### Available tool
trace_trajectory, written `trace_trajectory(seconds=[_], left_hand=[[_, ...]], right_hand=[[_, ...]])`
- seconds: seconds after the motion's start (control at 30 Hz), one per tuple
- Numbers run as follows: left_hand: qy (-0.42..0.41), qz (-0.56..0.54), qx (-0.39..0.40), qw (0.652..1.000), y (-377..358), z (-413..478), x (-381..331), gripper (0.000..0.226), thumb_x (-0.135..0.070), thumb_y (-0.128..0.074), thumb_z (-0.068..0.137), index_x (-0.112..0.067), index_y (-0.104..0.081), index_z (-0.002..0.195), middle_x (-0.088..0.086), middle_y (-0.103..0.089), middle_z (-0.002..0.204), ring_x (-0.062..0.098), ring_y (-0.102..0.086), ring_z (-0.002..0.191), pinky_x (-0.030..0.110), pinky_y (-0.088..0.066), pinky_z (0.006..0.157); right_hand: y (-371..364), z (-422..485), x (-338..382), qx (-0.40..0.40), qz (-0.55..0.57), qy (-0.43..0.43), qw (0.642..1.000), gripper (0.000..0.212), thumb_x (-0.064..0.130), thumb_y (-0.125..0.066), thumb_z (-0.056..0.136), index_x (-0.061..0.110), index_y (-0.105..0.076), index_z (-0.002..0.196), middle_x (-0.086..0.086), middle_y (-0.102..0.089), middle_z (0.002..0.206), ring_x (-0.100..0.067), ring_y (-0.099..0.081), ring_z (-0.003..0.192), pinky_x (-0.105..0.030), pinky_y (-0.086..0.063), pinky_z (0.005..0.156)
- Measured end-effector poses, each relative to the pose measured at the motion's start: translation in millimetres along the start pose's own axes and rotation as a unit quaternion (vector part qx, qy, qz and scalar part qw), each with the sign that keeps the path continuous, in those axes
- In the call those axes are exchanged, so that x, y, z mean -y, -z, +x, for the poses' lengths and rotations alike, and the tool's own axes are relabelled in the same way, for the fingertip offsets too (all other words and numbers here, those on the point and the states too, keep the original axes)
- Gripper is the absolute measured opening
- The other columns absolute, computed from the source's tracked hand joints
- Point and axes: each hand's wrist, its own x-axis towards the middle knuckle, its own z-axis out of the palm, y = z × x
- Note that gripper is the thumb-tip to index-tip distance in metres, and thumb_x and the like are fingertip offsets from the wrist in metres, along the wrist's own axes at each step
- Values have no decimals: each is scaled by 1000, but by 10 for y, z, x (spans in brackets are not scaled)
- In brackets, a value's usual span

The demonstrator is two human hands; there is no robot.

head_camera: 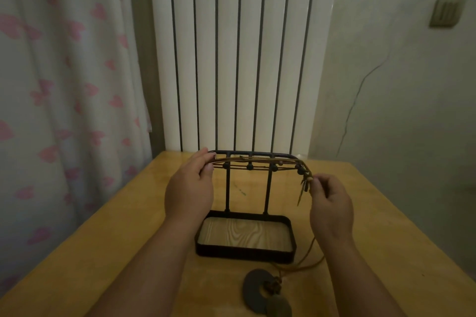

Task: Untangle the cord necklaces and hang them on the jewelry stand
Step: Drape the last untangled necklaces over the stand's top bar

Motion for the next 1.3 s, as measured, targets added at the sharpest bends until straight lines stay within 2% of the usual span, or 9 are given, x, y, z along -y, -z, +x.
trace_trajectory(seconds=[0.13, 0.23, 0.4, 0.5, 0.63, 0.77, 0.9, 1.17, 1.3], left_hand=[[-13, 11, -63, 998, -36, -154, -21, 46, -13, -57, 95, -24, -49, 140, -4, -44, 147, 14, -39, 135, 23, -30, 102], [-99, 18, -129, 987, -75, -335, -30, 27, -4, -63, 86, -18, -59, 109, -4, -54, 105, 16, -53, 97, 18, -38, 78], [-62, -54, 119, 990, -232, -505, -59, 30, -3, -58, 88, -33, -58, 84, -12, -58, 87, 3, -56, 81, 17, -44, 67], [3, -24, 288, 957, -362, -558, -103, 26, -13, -57, 92, -38, -60, 92, -15, -62, 99, 1, -58, 93, 16, -46, 73], [70, 7, 364, 929, -541, -606, -57, 32, -17, -58, 93, -33, -62, 120, -12, -61, 122, 1, -54, 107, 21, -47, 87], [106, -20, 366, 925, -637, -605, -52, 40, -28, -61, 93, -30, -55, 133, -11, -60, 127, 3, -53, 108, 19, -44, 84], [148, -127, 370, 908, -736, -590, -151, 30, -34, -64, 91, -32, -63, 122, -13, -66, 116, 5, -58, 108, 29, -49, 94], [181, -167, 358, 901, -862, -625, -262, 19, -30, -51, 98, -31, -69, 104, -7, -68, 105, 10, -60, 100, 27, -47, 79], [205, -203, 322, 902, -770, -569, -160, 20, -28, -49, 100, -23, -68, 96, -4, -71, 97, 15, -64, 100, 38, -51, 93]], right_hand=[[-82, -115, -101, -9, -22, -25, 999, 15, 18, -47, 100, 21, -62, 100, 8, -62, 87, -4, -57, 81, -21, -41, 63], [-140, -174, -135, 15, -32, -37, 999, 17, 21, -46, 101, 21, -61, 93, 5, -61, 81, -8, -56, 76, -24, -41, 59], [-167, -177, -159, 64, -54, -50, 995, 23, 26, -44, 101, 20, -61, 87, -1, -59, 76, -16, -54, 70, -34, -43, 60], [-172, -211, -132, 115, -16, -56, 992, 26, 21, -45, 99, 15, -63, 81, -3, -59, 71, -19, -53, 67, -33, -41, 59], [-197, -233, -87, 170, 25, -93, 981, 24, 10, -49, 94, 11, -66, 78, -4, -65, 64, -21, -61, 68, -35, -48, 63], [-192, -213, -44, 190, 87, -142, 968, 23, 11, -49, 97, 11, -70, 85, -5, -72, 77, -24, -67, 84, -37, -52, 77], [-158, -182, -3, 217, 88, -164, 958, 24, 10, -51, 96, 10, -72, 88, -5, -72, 86, -20, -65, 89, -29, -48, 71], [-113, -136, 38, 224, 55, -163, 959, 22, 12, -49, 98, 12, -71, 94, 0, -70, 90, -10, -63, 87, -17, -45, 61], [-115, -126, 21, 207, 49, -170, 962, 25, 15, -44, 101, 14, -69, 95, 10, -63, 91, 1, -53, 81, -10, -40, 53]])
